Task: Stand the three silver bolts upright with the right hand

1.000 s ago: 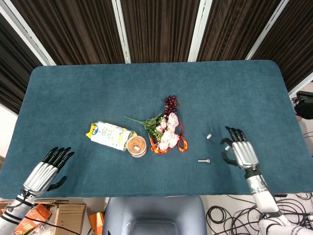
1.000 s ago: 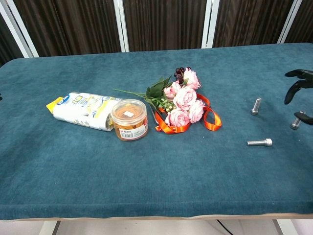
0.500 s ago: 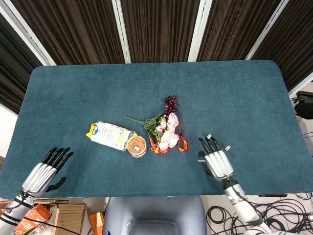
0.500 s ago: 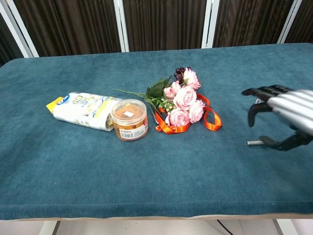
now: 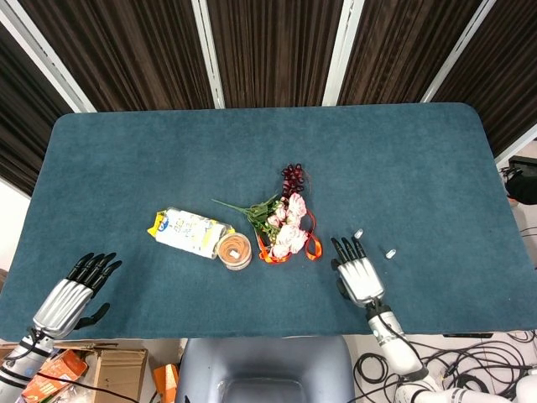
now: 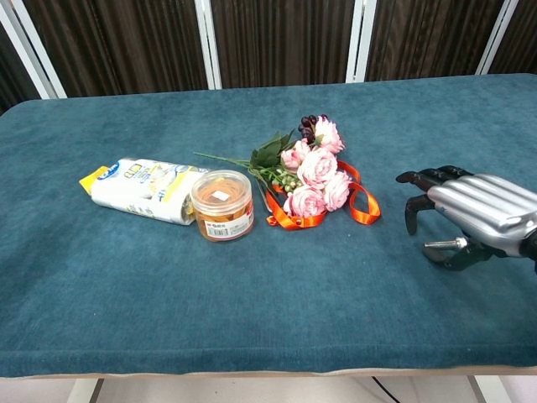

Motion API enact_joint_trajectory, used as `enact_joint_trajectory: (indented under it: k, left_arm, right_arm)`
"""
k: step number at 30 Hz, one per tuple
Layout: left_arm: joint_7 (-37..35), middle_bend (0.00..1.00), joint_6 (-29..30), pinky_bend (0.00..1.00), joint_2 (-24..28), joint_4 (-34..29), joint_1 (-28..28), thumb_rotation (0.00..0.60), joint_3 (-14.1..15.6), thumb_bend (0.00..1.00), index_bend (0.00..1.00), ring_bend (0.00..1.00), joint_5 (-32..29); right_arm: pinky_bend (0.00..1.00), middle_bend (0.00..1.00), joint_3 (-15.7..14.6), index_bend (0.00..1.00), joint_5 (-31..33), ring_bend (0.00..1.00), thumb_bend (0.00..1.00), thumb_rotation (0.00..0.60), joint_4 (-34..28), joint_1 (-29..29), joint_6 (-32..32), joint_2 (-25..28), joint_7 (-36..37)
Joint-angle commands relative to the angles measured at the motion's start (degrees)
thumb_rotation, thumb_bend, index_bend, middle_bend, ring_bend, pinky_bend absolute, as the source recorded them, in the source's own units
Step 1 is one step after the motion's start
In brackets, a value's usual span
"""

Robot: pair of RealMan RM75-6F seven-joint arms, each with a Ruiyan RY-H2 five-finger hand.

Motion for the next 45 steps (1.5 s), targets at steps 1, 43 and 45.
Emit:
enact_joint_trajectory:
  k: [1,43,45]
  left_arm:
    - [-0.1,0.0,-0.1,0.0,-0.1,0.1,0.0,0.6,0.0,0.37,0.0,0.0,0.0]
    - [-1.1,0.0,-0.6,0.0,-0.4,0.9,-0.2,0.6,-0.1,0.37,0.0,0.0,-0.2]
    - [-1.0,0.0,-0.6,0.0,-0.4,0.9,-0.2,0.6,-0.1,0.37,0.0,0.0,-0.3]
  right_arm:
    - [0.0,0.03,0.0,0.46,0.5,0.0,0.36,0.6,0.3,0.0,-0.2,0.1,0.2]
    - [0.0,0.03,-0.9,0.56,0.3,0.0,0.36,0.6,3.2,0.7,-0.6,-0.5,7.1]
    - [0.0,0.03,-0.9,0.56,-0.3,0.0,0.36,0.6,2.8,0.5,-0.1,0.0,8.1]
